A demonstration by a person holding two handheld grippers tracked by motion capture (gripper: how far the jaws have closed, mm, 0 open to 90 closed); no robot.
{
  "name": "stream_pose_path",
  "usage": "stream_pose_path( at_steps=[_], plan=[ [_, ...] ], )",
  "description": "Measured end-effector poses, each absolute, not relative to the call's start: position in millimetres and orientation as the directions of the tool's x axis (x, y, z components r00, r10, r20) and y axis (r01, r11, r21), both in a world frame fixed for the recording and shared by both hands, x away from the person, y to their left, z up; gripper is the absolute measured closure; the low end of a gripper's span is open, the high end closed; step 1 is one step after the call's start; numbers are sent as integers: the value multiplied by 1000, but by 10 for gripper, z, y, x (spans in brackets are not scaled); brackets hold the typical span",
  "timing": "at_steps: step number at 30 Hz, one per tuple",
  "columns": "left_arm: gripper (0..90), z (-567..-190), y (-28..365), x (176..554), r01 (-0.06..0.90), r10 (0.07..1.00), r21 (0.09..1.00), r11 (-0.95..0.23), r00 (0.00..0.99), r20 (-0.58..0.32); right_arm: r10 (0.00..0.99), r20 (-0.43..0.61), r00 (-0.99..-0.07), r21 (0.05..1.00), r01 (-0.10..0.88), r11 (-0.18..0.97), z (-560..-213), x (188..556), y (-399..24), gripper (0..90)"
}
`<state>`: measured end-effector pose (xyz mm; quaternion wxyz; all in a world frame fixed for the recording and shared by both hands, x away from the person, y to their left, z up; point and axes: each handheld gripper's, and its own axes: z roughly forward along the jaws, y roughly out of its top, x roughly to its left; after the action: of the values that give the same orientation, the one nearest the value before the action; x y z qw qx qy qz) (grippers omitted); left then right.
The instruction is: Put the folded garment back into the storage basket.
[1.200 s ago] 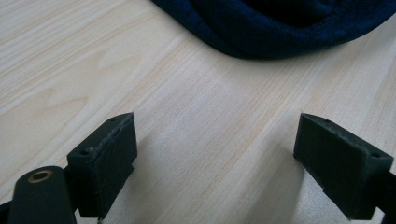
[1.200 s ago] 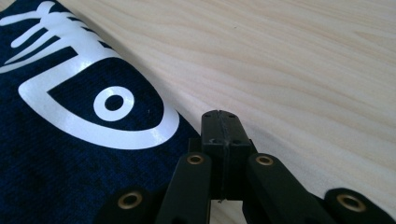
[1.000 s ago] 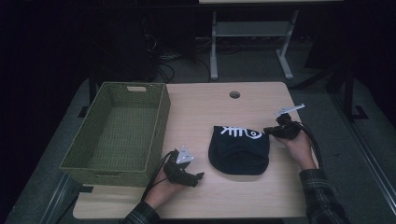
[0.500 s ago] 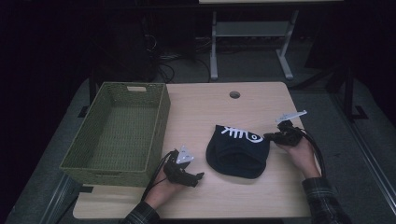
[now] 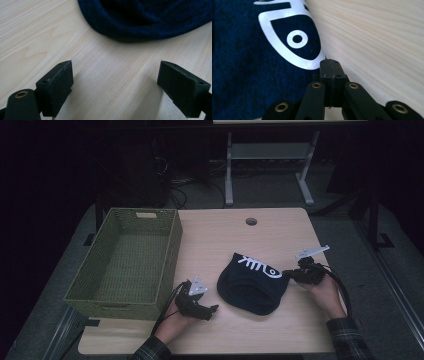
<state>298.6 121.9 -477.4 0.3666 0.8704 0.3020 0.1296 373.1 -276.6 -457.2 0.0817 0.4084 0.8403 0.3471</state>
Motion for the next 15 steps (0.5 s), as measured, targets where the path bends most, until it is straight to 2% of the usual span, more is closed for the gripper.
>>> stream_pose_path(
  at_steps=[15],
  plan=[
    [125, -4761, 1218, 2981, 447, 633, 708, -547, 774, 0, 694, 157, -703, 644, 605, 467, -4570, 3431, -2682, 900]
  ],
)
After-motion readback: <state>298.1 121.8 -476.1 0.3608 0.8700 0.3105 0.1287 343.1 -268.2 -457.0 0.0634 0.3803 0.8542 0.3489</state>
